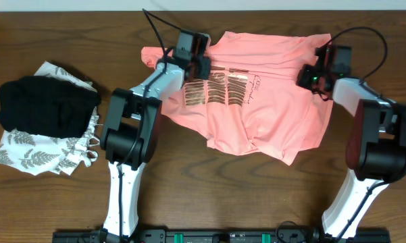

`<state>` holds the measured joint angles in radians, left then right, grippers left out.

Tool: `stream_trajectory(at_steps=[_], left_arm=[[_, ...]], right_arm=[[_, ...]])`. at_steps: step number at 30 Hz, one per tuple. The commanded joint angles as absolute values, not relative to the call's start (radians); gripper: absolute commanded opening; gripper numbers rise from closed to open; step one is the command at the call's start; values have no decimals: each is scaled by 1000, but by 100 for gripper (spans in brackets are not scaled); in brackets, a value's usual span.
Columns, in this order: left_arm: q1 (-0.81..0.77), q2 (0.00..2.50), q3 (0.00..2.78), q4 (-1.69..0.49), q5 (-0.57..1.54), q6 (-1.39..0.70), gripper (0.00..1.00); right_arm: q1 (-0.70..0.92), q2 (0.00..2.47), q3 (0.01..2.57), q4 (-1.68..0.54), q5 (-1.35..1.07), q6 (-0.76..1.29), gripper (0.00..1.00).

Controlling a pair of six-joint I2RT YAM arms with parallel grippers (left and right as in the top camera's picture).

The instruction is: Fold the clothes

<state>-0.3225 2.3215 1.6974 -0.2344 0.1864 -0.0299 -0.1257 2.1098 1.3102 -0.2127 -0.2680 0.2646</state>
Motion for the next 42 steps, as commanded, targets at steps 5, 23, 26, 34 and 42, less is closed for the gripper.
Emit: stream_trajectory(at_steps=[5, 23, 26, 34, 42], left_arm=[[-304, 2206, 1863, -505, 114, 10, 50], [-425, 2078, 1693, -1174, 281, -31, 44], [-475, 2078, 1628, -1160, 280, -31, 43], [-546, 2078, 1499, -1082, 281, -31, 43], [-582, 2078, 1492, -1087, 281, -31, 43]], right_arm=[[-197, 2029, 1468, -552, -418, 114, 48], [-111, 1726, 1422, -1282, -355, 118, 64], [-67, 1726, 1336, -1240, -327, 118, 64], [-6, 1726, 1089, -1062, -164, 203, 63], [-4, 1726, 977, -1002, -235, 170, 54]])
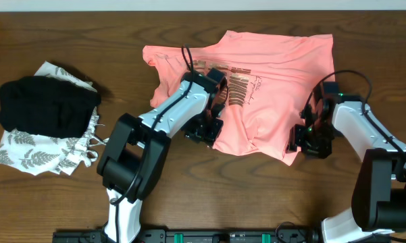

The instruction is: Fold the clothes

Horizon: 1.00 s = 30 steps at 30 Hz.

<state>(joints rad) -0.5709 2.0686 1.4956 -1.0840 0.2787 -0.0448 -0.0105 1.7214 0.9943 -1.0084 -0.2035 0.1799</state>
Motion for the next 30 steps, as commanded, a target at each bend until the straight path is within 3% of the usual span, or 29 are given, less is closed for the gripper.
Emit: stream_trajectory(at_steps=[1, 10, 13, 16, 25, 29, 30], left_arm=[[-584, 2078, 1492, -1087, 281, -31, 43], [-586, 2078, 1492, -1091, 281, -31, 39], [-586, 2078, 1492, -1091, 281, -31, 39], [-586, 2078, 1492, -1090, 281, -31, 39], [-586, 2078, 1492, -1085, 281, -31, 39], [-586, 2078, 1492, -1083, 280, -31, 39], [-586, 2078, 1492, -1082, 280, -31, 39]], right_arm=[[-4, 1726, 973, -1002, -257, 159, 52], [-6, 1726, 967, -977, -291, 142, 26], [-5, 1726, 964, -960, -292, 149, 33], [-3, 1726, 951, -935, -292, 153, 33], [-3, 1726, 857, -854, -292, 194, 18], [-4, 1721, 858, -844, -288, 194, 2], [-6, 1717, 859, -844, -282, 194, 1]])
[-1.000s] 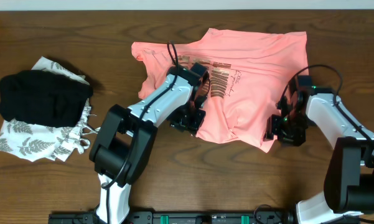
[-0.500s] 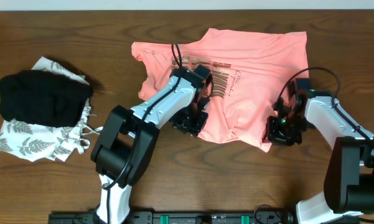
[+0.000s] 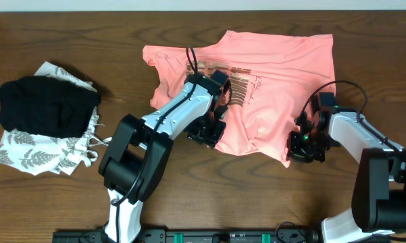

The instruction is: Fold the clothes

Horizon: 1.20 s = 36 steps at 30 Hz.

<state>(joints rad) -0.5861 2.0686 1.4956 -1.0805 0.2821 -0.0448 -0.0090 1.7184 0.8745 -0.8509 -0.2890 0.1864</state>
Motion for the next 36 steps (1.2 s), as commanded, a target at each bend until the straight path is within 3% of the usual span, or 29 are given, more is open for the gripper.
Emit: stream_trajectory(at_steps=[1, 12, 25, 28, 29, 31, 36], left_arm=[[-586, 2078, 1492, -1083, 280, -31, 39], [-586, 2078, 1492, -1083, 280, -31, 39], [-586, 2078, 1492, -1139, 281, -31, 40], [-586, 2078, 1492, -1148, 281, -33, 50], [-586, 2078, 1492, -1149, 281, -41, 62], [-586, 2078, 1492, -1143, 281, -60, 75], [-586, 2078, 1492, -1099, 390, -67, 79]], right_arm=[[-8, 1710, 861, -846, -272, 194, 2], [-61, 1552, 897, -985, 83, 365, 2], [-61, 1494, 897, -1029, 315, 512, 1], [-61, 1494, 897, -1031, 325, 513, 1], [-61, 1494, 897, -1030, 329, 513, 1], [-60, 1494, 897, -1026, 327, 521, 1], [-60, 1494, 897, -1025, 324, 519, 1]])
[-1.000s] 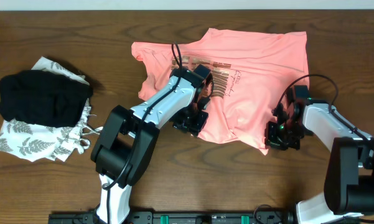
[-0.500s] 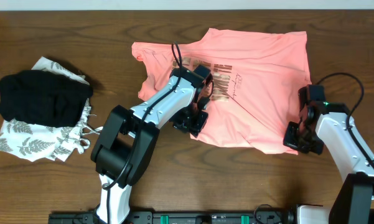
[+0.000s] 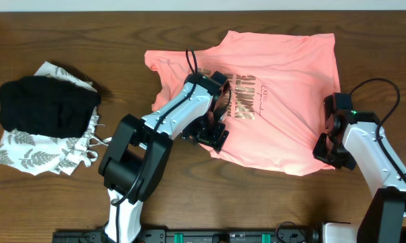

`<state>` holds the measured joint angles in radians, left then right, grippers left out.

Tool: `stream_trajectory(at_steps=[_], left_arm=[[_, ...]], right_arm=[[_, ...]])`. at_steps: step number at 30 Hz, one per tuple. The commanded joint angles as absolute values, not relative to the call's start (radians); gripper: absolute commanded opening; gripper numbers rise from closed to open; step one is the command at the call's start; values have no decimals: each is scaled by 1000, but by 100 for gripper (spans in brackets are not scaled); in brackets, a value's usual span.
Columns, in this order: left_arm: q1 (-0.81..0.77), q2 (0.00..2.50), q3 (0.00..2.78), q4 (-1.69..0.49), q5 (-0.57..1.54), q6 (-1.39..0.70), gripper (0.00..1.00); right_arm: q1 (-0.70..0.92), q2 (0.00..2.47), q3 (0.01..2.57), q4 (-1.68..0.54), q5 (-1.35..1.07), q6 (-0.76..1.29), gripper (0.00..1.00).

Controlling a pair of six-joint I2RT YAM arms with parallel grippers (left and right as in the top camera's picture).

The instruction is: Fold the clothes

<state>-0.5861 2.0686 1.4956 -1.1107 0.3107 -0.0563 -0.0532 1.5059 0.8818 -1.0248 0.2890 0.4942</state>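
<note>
A coral T-shirt [image 3: 284, 101] with a gold print lies spread on the wooden table [image 3: 209, 202], right of centre. My left gripper [image 3: 215, 137] sits at the shirt's near left hem corner, fingers closed into the fabric. At the near right hem corner, my right gripper [image 3: 322, 150] pinches the cloth. Between the two grippers the hem is drawn out fairly flat. The left sleeve [image 3: 155, 61] lies bunched at the far left of the shirt.
A folded black garment [image 3: 47, 104] rests on a white leaf-patterned cloth [image 3: 34, 155] at the left of the table. Both arm bases stand at the near edge.
My right gripper has moved to the right with the hem corner, and the crumpled lower right of the shirt is now stretched flat. The left gripper stayed at the near left hem.
Both grippers were first at the far shoulders of the crumpled shirt. Then they were down at its near hem, left and right. Then they were closed in on the corners, and now the hem is stretched wide between them.
</note>
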Motion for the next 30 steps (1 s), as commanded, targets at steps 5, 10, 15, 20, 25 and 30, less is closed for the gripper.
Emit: stream_trajectory(at_steps=[5, 10, 15, 20, 25, 30], left_arm=[[-586, 2080, 1492, -1055, 415, -105, 79], [-591, 2085, 1491, -1072, 416, -132, 60], [-602, 2085, 1478, -1113, 418, -152, 60], [-615, 2085, 1451, -1104, 419, -209, 60], [-619, 2085, 1413, -1030, 419, -265, 34], [-619, 2085, 1412, -1015, 407, -265, 6]], right_arm=[[-60, 1494, 897, -1025, 324, 519, 1], [-60, 1494, 897, -1023, 324, 519, 2], [-60, 1494, 897, -1015, 322, 519, 1], [-60, 1494, 897, -1015, 321, 519, 1], [-60, 1494, 897, -1015, 321, 519, 1], [-60, 1494, 897, -1016, 322, 519, 1]])
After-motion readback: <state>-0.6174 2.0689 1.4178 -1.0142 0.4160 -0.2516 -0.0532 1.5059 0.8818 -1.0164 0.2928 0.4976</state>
